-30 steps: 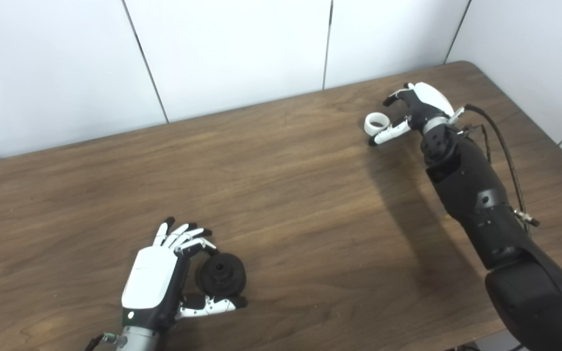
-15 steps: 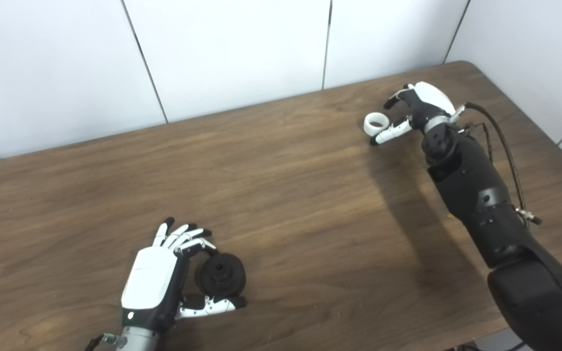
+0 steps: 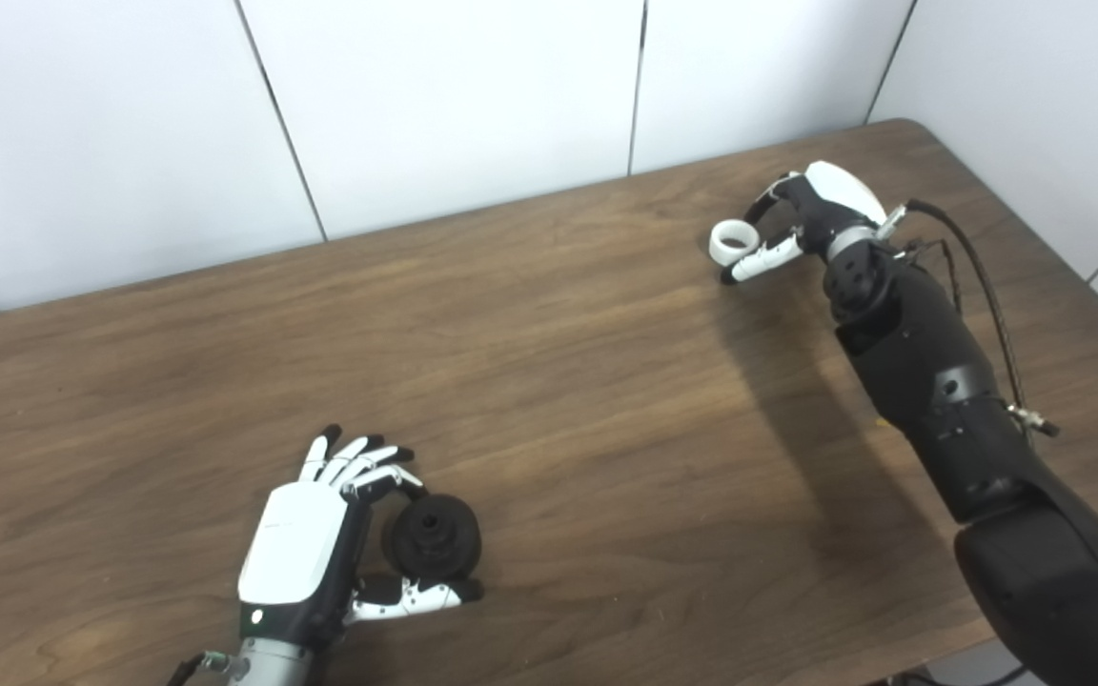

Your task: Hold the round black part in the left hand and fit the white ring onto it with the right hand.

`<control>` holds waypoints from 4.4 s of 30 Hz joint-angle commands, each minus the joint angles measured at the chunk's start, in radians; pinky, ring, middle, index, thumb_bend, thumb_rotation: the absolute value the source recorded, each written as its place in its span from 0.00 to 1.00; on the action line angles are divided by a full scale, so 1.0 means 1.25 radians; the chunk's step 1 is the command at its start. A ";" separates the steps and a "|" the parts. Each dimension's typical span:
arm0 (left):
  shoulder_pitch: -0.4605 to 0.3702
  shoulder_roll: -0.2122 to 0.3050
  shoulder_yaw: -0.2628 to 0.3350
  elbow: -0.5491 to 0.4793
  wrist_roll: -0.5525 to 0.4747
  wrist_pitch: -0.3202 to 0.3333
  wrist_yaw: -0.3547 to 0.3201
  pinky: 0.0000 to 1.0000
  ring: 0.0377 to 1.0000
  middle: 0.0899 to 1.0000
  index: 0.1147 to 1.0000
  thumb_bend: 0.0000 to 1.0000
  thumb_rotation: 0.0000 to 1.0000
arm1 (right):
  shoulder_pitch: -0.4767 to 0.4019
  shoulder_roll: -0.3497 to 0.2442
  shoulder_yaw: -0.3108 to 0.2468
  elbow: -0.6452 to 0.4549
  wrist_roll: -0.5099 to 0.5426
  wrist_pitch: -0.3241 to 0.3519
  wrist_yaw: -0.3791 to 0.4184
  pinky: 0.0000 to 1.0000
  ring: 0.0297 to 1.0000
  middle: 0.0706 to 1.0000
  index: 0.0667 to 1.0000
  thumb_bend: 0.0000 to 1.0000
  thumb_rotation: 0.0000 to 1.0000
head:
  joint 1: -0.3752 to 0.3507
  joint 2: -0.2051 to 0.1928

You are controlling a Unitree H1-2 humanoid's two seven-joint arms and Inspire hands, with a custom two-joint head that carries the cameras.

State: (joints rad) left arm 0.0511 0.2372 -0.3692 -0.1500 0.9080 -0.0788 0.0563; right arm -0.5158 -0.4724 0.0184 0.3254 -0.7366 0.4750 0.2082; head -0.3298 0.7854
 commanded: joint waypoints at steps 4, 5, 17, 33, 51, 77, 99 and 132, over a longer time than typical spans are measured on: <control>0.004 0.005 -0.008 -0.003 0.021 0.011 -0.019 1.00 0.87 0.77 0.42 0.52 0.05 | -0.037 -0.002 -0.014 -0.012 -0.009 -0.004 0.010 1.00 1.00 0.94 0.60 0.84 0.20 | 0.001 0.002; 0.004 0.004 -0.008 -0.002 0.022 0.011 -0.018 1.00 0.87 0.77 0.42 0.52 0.05 | -0.038 -0.001 -0.016 -0.011 -0.011 -0.004 0.013 1.00 1.00 0.94 0.60 0.84 0.20 | 0.002 0.002; 0.003 0.003 -0.009 -0.004 0.021 0.015 -0.019 1.00 0.87 0.77 0.42 0.52 0.05 | -0.049 0.022 -0.044 -0.002 -0.038 -0.004 0.040 1.00 1.00 0.94 0.61 0.83 0.23 | 0.002 0.007; 0.002 0.002 -0.013 -0.003 0.027 0.017 -0.014 1.00 0.87 0.76 0.42 0.52 0.05 | -0.052 0.034 -0.060 -0.001 -0.048 -0.004 0.051 1.00 1.00 0.94 0.61 0.82 0.23 | 0.007 0.009; 0.002 0.000 -0.015 -0.012 0.026 0.025 -0.020 1.00 0.87 0.76 0.42 0.52 0.05 | -0.026 -0.006 -0.011 -0.014 -0.006 -0.006 0.007 1.00 1.00 0.86 0.45 0.52 0.13 | 0.009 0.011; -0.001 -0.023 -0.032 -0.017 0.050 0.051 -0.027 1.00 0.87 0.76 0.42 0.52 0.05 | 0.030 -0.068 0.071 -0.239 0.089 -0.046 0.059 1.00 1.00 0.87 0.45 0.52 0.14 | 0.076 0.013; -0.012 -0.068 -0.073 -0.004 0.098 0.092 -0.016 1.00 0.88 0.77 0.42 0.52 0.05 | 0.091 -0.028 0.185 -0.586 0.083 -0.024 0.230 1.00 0.99 0.86 0.45 0.52 0.13 | 0.230 0.022; -0.023 -0.086 -0.088 -0.001 0.115 0.108 -0.013 1.00 0.88 0.76 0.42 0.52 0.05 | 0.205 0.117 0.263 -0.762 0.043 -0.011 0.380 1.00 1.00 0.88 0.45 0.52 0.13 | 0.261 0.054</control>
State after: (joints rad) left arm 0.0281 0.1311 -0.4713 -0.1550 1.0313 0.0483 0.0557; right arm -0.2401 -0.3284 0.3516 -0.5917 -0.6818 0.4655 0.6854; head -0.0015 0.8529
